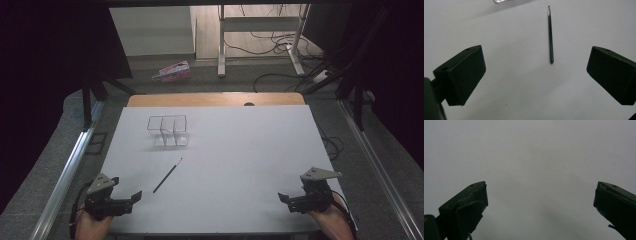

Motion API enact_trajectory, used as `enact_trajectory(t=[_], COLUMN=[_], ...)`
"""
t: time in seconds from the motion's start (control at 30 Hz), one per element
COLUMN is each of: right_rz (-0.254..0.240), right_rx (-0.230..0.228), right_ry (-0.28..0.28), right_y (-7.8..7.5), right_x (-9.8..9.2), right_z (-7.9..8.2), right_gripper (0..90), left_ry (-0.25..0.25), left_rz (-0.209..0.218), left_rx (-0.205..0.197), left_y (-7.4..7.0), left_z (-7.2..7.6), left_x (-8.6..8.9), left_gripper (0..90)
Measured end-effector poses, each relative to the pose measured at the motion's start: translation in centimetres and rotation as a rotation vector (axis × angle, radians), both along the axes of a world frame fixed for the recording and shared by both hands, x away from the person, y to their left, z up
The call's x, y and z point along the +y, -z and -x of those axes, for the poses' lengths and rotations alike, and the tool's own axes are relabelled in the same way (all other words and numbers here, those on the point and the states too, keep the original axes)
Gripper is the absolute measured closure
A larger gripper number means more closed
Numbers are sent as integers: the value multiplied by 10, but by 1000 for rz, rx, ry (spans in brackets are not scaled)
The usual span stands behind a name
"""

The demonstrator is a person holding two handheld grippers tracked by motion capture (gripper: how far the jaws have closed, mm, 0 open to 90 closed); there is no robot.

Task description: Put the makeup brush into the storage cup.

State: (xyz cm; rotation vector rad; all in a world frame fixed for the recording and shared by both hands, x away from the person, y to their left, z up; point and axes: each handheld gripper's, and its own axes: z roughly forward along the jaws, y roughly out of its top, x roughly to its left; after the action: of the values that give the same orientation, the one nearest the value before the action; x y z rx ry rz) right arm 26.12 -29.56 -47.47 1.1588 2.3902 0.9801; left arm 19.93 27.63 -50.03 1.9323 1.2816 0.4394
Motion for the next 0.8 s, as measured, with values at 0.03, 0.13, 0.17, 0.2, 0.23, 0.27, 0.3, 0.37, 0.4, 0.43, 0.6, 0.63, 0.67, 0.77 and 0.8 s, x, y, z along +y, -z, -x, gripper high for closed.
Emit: enact_trajectory(t=[0.03, 0.13, 0.17, 0.2, 0.23, 0.27, 0.3, 0.37, 0.4, 0.43, 0.6, 0.63, 0.67, 0.77, 0.8], right_rz=[5, 6, 2, 1, 2, 1, 1, 9, 9, 10, 6, 6, 7, 9, 12], right_rx=[-5, -20, -19, -17, -11, -9, -9, -9, -9, -11, -7, -7, -2, 3, 5], right_ry=[-1, 4, 7, 7, 5, 2, 2, 0, 0, -2, -6, -6, -8, -10, -12], right_y=[0, 0, 0, 0, 1, 1, 1, 1, 1, 1, 2, 2, 2, 3, 3], right_x=[0, -1, -1, -1, -1, -1, -1, 0, 0, 0, -1, -1, -1, 0, 0], right_z=[1, 2, 2, 1, 1, 1, 1, 2, 2, 2, 2, 2, 2, 1, 1], right_gripper=[0, 0, 0, 0, 0, 0, 0, 0, 0, 0, 0, 0, 0, 0, 0], left_ry=[4, 14, 14, 13, 10, 7, 5, 1, 1, 0, 4, 4, 1, 3, 1], left_rz=[-3, -26, -26, -24, -23, -14, -9, 9, 9, 14, 0, -4, -12, -19, -22], left_rx=[0, 8, 8, 6, 3, -1, -1, -4, -4, -4, 9, 12, 17, 27, 33], left_y=[1, 2, 2, 2, 2, 2, 1, 1, 1, 1, 2, 2, 2, 2, 2], left_z=[-1, -3, -3, -3, -3, -3, -3, -4, -4, -4, -6, -6, -7, -8, -9], left_x=[-1, -4, -4, -4, -3, -2, -2, 0, 0, 0, 0, -1, -1, -1, -1], left_gripper=[25, 25, 25, 25, 25, 25, 25, 25, 24, 24, 16, 16, 14, 14, 14])
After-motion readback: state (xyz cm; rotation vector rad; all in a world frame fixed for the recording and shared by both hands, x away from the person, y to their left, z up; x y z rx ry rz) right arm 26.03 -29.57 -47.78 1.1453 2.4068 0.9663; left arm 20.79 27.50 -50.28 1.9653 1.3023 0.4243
